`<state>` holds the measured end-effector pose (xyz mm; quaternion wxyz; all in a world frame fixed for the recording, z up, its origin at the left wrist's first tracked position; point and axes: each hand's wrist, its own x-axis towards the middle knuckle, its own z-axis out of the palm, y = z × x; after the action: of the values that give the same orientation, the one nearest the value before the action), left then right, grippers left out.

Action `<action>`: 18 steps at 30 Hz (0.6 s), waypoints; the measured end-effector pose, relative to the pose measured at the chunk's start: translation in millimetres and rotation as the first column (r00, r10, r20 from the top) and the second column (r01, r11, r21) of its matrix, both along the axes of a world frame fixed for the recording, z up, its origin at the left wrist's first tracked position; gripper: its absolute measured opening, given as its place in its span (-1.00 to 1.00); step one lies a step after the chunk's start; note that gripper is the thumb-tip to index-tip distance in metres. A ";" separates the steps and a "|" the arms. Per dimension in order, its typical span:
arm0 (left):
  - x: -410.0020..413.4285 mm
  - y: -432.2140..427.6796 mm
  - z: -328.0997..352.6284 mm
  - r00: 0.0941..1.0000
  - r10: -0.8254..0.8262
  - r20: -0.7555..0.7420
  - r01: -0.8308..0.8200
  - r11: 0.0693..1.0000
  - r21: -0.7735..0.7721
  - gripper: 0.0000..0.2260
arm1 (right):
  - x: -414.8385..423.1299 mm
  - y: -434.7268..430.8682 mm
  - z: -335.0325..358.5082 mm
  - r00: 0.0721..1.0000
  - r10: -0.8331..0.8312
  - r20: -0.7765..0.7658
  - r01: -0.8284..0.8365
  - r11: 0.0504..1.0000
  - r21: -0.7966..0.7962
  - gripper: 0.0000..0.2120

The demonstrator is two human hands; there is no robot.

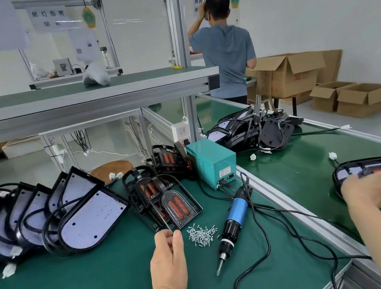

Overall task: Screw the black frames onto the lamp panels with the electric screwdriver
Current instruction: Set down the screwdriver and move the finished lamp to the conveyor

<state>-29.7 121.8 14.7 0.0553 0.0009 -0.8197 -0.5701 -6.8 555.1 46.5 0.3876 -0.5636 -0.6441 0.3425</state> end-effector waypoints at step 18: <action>-1.4 -1.7 1.0 1.000 0.016 -0.002 -0.016 1.000 0.000 -0.83 | -51.5 -237.3 -1.4 0.632 0.773 -0.053 -0.732 0.618 0.287 -0.50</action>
<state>-31.2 120.2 15.6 0.0610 0.0069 -0.8196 -0.5696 -58.3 317.8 45.1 0.3262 -0.1577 -0.8212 0.4408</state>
